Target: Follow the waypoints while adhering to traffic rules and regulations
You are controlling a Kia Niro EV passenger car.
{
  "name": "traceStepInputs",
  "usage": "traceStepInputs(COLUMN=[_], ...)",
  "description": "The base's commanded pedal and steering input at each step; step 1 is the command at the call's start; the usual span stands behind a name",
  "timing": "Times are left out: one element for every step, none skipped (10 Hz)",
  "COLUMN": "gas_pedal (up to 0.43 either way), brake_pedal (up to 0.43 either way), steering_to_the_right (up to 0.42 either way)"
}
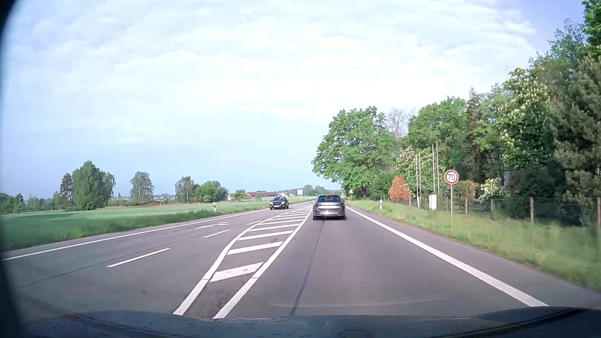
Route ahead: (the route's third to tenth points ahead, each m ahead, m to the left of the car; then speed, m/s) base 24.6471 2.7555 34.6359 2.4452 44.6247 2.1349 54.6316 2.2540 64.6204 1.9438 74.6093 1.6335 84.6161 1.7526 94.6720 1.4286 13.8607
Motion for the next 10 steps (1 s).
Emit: traceStepInputs(gas_pedal=[0.189, 0.197, 0.209, 0.228, 0.228, 0.24, 0.24, 0.24, 0.24, 0.248], brake_pedal=[0.0, 0.0, 0.0, 0.0, 0.0, 0.0, 0.0, 0.0, 0.0, 0.0], steering_to_the_right=[-0.001, -0.002, -0.001, -0.002, -0.002, -0.002, -0.002, -0.002, -0.002, -0.002])
